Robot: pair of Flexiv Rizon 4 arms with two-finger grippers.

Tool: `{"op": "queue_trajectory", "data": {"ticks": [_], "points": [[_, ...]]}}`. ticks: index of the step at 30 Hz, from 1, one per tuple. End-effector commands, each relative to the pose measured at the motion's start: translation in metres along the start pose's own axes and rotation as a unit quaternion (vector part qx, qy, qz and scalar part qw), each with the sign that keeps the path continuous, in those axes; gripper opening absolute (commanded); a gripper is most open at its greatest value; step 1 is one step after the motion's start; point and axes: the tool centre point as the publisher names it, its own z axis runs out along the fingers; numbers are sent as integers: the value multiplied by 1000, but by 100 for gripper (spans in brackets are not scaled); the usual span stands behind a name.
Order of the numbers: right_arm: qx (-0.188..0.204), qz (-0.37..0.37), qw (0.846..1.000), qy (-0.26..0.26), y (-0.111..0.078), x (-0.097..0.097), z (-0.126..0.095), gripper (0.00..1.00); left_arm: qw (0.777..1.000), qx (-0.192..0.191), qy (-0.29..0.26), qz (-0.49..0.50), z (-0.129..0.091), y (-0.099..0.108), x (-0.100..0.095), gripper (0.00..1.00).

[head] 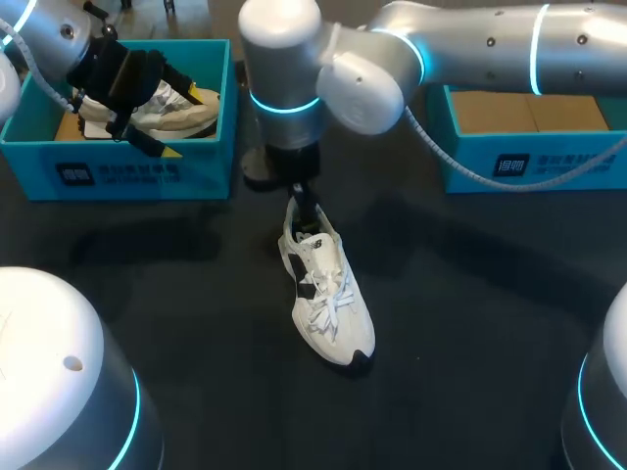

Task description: Take the shoe out of the shoebox, open the shoe tongue, remove and reinsert the insole, then place the shoe into the shoebox

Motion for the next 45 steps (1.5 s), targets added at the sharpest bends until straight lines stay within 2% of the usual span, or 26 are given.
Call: {"op": "queue_trajectory", "data": {"ticks": [1,2,6,9,10,15,20,31,33,39,45], "points": [[1,-1,1000,11,5,-4,8,49,1000,-2,2,0,-1,0,0,100],[0,0,1000,12,5,-3,9,46,1000,-2,2,0,-1,0,0,100],[0,4,1000,20,7,0,13,24,1000,-2,2,0,-1,0,0,100],[1,13,1000,26,7,3,14,2,1000,-2,2,0,-1,0,0,100],[2,14,1000,26,6,4,14,0,1000,-2,2,0,-1,0,0,100],[4,24,999,29,6,8,8,0,1000,-2,2,0,-1,0,0,100],[-2,35,999,31,1,11,-15,0,1000,-2,2,0,-1,0,0,100],[14,34,999,33,-15,16,-102,0,1000,-2,2,0,-1,0,0,100],[13,31,999,20,-19,17,-118,0,1000,-2,2,0,-1,0,0,100],[19,43,999,16,-31,22,-154,0,1000,-2,2,0,-1,0,0,100],[26,41,999,12,-44,25,-180,0,1000,-2,2,0,-1,0,0,100]]}}
